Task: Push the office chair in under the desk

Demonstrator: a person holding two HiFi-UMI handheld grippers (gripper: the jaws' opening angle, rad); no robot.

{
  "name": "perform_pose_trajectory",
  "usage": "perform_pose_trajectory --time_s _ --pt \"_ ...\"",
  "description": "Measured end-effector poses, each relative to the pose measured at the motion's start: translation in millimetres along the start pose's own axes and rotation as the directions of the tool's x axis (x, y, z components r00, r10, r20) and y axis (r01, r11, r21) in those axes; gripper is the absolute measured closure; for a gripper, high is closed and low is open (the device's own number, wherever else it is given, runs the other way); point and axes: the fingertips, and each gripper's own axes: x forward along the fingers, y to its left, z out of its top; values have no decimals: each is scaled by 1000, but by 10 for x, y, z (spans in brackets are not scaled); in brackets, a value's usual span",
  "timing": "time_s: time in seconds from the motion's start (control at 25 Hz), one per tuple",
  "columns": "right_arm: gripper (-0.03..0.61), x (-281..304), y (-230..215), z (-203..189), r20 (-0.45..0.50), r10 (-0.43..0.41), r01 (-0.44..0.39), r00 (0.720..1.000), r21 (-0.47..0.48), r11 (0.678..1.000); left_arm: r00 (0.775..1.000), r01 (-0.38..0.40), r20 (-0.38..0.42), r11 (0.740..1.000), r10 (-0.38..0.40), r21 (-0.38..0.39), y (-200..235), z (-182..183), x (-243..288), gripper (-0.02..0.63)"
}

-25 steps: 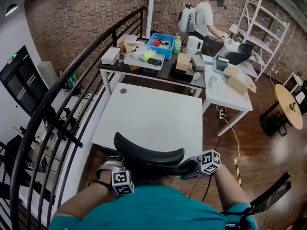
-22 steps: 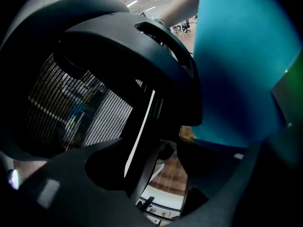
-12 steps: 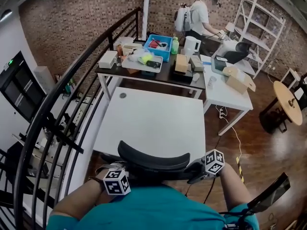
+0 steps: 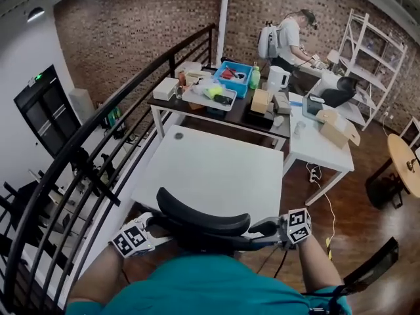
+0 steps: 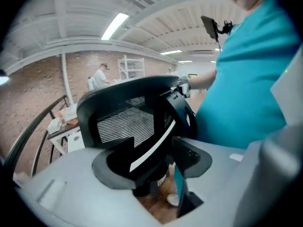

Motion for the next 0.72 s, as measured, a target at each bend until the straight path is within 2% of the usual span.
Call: perform_pose_trajectory --time_s 0.12,0.2,0.28,0.36,0.4,0.52,0.6,0.72 --pt "446 -150 284 88 4 45 -45 999 -69 997 988 -130 70 984 139 -125 -214 315 -121 381" --pt "478 -180 463 -21 -21 67 -69 998 -128 989 961 -230 107 953 254 -198 -437 339 -140 457" --pt "530 -263 626 -77 -13 91 -92 996 -181 979 924 -314 134 911 358 -267 -685 396 -131 449" --pt "578 -414 770 -42 27 123 -114 992 -216 970 878 -385 146 854 456 -350 -934 504 -95 453" --pt "578 -503 831 -21 49 140 -125 989 -225 966 855 -414 145 825 497 -386 -1068 589 -73 457" --pt "578 -756 977 -1 95 182 -155 979 -237 959 807 -466 133 759 575 -454 -1493 867 33 487" --pt "578 -853 1023 -10 114 203 -172 973 -236 956 787 -494 113 729 606 -474 -1750 957 123 517" --pt "578 -811 1121 -143 114 234 -203 965 -234 951 754 -541 84 689 651 -483 -2172 964 181 526"
